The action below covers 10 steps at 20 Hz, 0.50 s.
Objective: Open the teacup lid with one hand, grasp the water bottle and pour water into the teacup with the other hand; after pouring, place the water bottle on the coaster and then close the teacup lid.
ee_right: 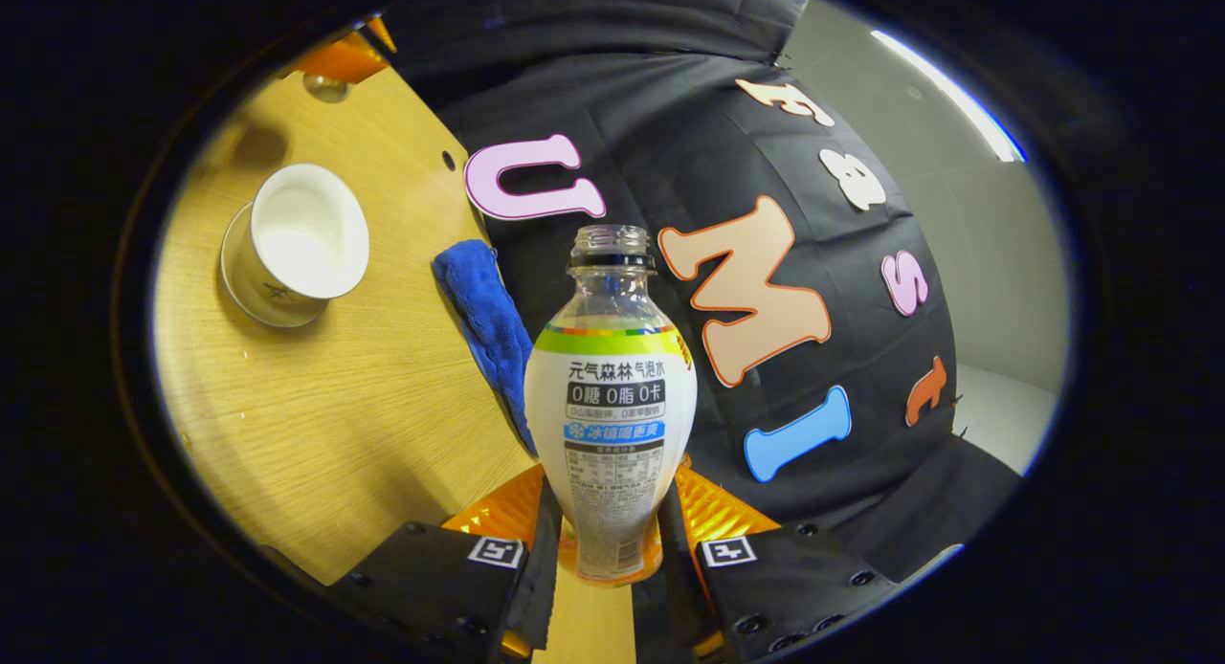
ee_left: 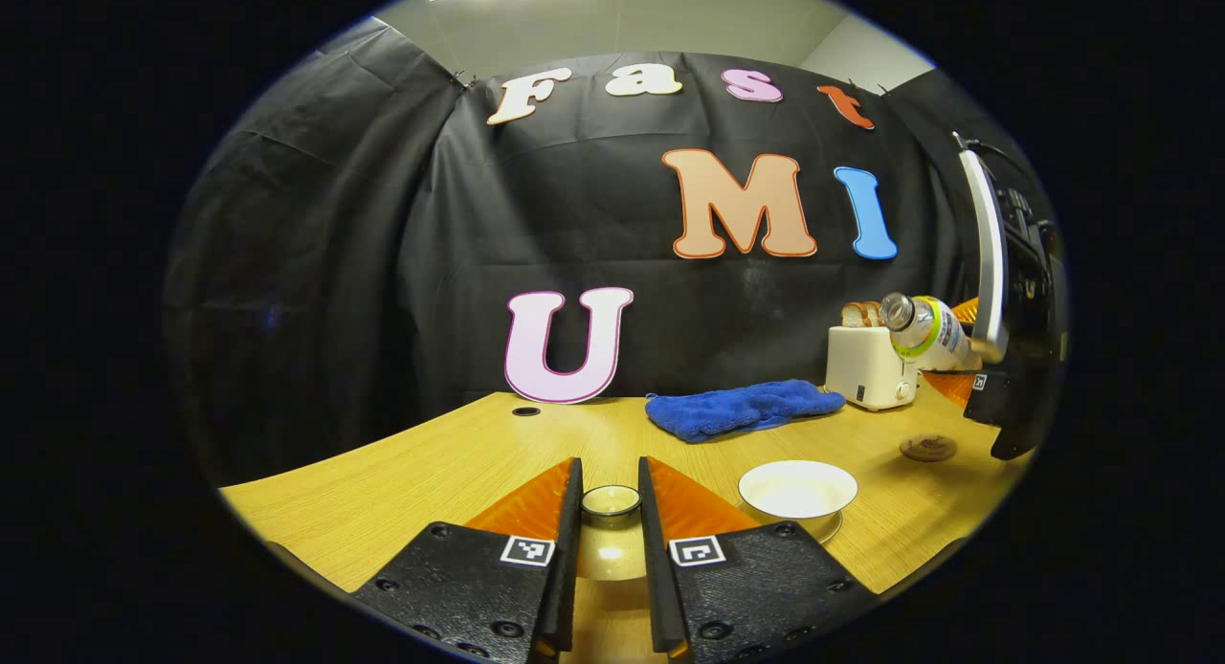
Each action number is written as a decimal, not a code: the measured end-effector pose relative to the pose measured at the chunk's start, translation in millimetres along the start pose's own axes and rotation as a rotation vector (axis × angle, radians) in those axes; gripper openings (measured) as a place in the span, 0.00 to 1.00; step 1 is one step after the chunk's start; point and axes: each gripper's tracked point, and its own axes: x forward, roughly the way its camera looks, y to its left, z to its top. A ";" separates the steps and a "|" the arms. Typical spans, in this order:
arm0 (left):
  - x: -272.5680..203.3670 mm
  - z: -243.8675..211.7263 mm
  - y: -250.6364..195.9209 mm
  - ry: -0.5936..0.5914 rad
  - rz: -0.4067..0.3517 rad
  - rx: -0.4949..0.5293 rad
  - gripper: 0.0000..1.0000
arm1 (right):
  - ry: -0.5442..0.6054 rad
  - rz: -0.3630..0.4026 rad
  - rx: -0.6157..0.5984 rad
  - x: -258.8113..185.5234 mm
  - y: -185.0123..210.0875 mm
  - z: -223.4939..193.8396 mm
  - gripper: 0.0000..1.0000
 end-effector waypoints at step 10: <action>0.6 -0.6 1.1 0.000 0.003 0.000 0.29 | -0.075 -0.103 -0.345 -5.8 20.2 14.7 0.52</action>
